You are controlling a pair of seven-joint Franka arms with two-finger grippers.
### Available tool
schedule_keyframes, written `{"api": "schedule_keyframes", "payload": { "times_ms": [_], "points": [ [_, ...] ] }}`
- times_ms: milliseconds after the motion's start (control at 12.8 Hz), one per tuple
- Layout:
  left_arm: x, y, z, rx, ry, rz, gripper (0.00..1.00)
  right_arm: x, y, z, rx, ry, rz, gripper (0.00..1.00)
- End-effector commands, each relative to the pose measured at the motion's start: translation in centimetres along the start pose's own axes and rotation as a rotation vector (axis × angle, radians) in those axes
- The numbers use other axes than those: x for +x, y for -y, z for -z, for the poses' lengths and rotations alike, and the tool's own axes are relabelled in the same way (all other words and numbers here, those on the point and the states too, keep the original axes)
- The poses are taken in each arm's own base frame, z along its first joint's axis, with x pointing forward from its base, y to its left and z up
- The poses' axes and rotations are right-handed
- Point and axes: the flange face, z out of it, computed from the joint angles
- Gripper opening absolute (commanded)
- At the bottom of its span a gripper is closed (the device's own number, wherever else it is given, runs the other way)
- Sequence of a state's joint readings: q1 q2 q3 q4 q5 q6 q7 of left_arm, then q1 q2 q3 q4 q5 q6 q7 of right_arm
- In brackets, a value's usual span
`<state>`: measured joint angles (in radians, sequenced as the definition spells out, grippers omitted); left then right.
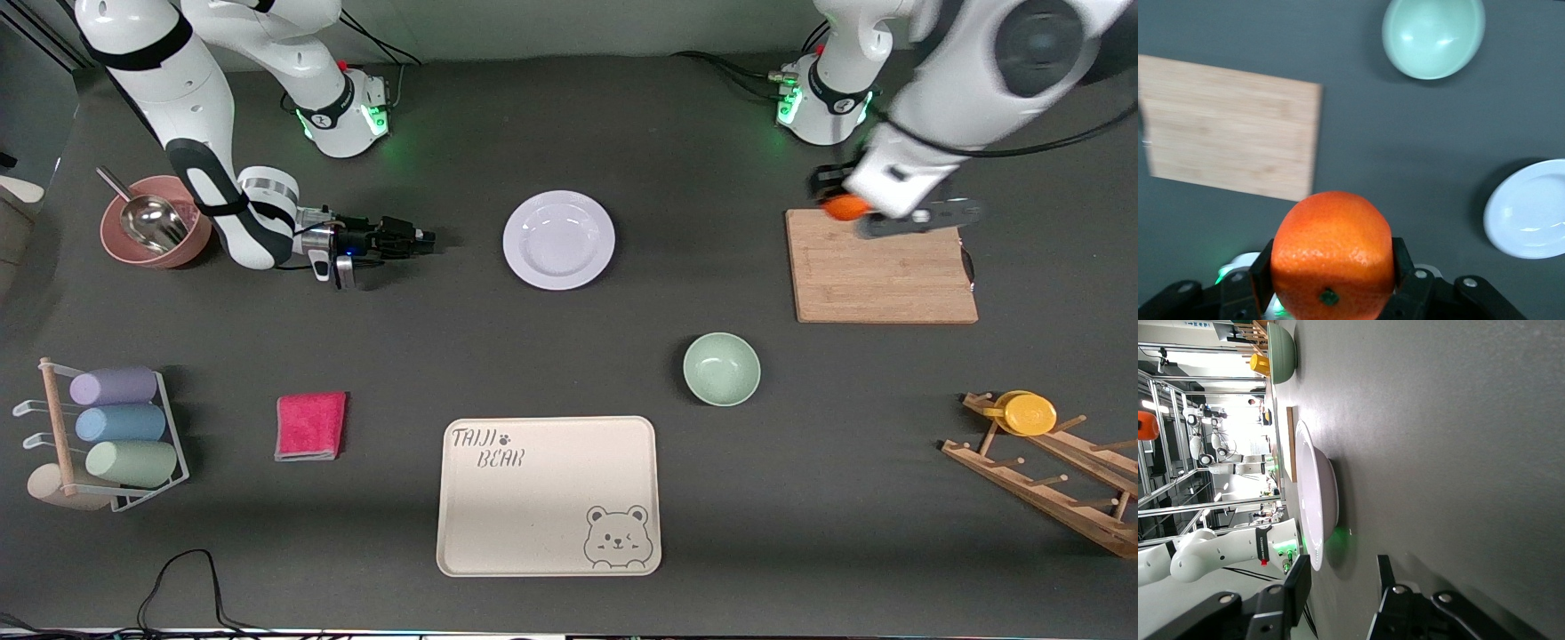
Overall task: Place orange and plate with both arms
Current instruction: 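Carry the orange with the left gripper over the white plate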
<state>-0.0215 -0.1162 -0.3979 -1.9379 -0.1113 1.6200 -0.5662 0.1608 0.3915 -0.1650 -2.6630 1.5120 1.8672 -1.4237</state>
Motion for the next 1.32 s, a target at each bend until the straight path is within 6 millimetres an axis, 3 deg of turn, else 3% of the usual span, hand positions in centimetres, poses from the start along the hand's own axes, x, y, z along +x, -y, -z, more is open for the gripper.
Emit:
{"api": "schedule_keyframes", "payload": {
  "times_ms": [0,234,545,779,1246],
  "points": [
    [-0.3,-9.3,-1.7,-0.041,0.03,0.067,0.0,0.2,-0.8,-0.1,0.006,-0.013,0.017,0.47],
    [-4.0,-18.4,-6.4,-0.089,0.026,0.088,0.0,0.2,-0.8,-0.2,0.007,-0.013,0.015,0.47],
    [-7.5,-26.0,-13.8,-0.129,0.028,0.122,0.0,0.2,-0.8,-0.2,0.006,-0.012,0.017,0.47],
    [-9.4,-29.3,-18.9,-0.113,0.001,0.119,0.0,0.2,-0.8,-0.2,0.007,-0.011,0.017,0.47],
    [-10.3,-32.1,-25.8,-0.124,-0.063,0.143,0.0,0.1,-0.8,-0.2,0.006,-0.01,0.018,0.47]
  ]
}}
